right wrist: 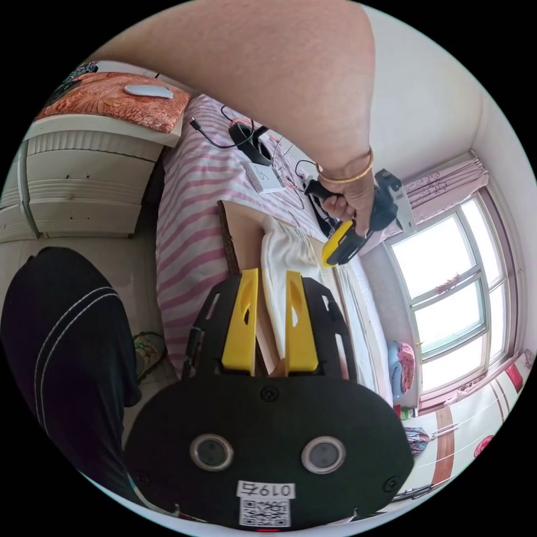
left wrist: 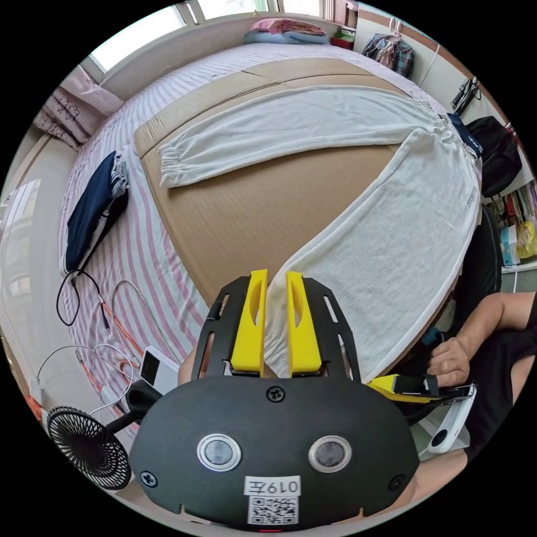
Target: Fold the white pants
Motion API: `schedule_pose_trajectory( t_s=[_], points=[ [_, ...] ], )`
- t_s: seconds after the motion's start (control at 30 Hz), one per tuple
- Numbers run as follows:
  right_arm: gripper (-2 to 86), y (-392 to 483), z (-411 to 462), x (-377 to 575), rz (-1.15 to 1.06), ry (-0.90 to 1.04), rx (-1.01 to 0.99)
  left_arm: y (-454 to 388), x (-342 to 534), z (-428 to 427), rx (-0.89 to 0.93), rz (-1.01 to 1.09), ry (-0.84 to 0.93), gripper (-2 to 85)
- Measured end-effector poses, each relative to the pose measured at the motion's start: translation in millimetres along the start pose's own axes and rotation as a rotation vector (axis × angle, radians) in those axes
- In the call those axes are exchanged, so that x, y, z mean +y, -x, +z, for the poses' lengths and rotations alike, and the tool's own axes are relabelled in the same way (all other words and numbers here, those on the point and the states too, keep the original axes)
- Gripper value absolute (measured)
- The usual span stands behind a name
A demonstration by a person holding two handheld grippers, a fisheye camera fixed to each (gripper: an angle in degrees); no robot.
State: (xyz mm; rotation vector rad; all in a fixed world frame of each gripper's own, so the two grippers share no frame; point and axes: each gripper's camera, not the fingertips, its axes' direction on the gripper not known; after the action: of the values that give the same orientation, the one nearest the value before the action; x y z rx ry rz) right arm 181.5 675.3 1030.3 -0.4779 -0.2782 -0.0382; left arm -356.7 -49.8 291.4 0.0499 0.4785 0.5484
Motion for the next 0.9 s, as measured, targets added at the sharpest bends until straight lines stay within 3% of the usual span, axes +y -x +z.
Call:
schedule_pose_trajectory(
  t_s=[0.3, 0.5, 0.67, 0.9],
  points=[
    [8.6, 0, -16, -21, 0.003, -0.026, -0.028, 49, 65, -14, 0.194, -0.177, -0.060, 1.2],
    [8.1, 2, -15, -40, 0.021, 0.016, -0.050, 40, 64, -4, 0.169, -0.151, -0.016, 1.1],
    [2.2, 8, -23, -53, 0.018, 0.019, -0.099, 32, 63, -3, 0.166, -0.105, -0.012, 0.9],
    [0.1, 6, -48, -60, 0.074, -0.047, -0.083, 7, 61, -16, 0.015, -0.048, 0.019, 0.9]
  ],
)
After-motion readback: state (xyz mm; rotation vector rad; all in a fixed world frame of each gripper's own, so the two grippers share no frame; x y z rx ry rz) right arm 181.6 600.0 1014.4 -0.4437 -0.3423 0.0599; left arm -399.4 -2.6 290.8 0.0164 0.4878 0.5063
